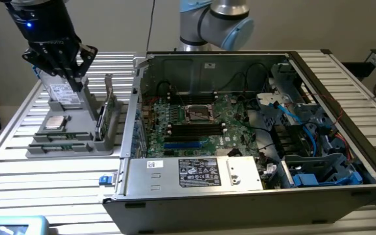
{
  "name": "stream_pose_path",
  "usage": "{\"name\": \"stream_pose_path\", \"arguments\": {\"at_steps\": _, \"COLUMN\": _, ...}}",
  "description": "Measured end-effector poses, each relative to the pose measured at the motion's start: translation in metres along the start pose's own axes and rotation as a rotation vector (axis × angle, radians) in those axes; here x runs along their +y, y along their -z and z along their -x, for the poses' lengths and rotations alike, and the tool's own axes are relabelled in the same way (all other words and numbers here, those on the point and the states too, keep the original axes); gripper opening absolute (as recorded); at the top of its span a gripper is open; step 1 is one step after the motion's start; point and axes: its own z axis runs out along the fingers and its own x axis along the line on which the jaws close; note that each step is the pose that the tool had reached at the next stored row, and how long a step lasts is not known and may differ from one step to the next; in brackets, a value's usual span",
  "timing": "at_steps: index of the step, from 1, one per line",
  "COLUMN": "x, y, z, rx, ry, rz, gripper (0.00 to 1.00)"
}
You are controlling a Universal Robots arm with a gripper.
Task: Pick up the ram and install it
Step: 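Reach for the ram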
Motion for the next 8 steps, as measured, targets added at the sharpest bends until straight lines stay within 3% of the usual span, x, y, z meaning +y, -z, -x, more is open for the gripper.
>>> {"name": "stream_pose_path", "arguments": {"at_steps": 8, "x": -0.0028, "y": -0.0023, "z": -0.036, "rx": -0.0001, "ry": 0.000, "rz": -0.0018, "gripper": 0.11}}
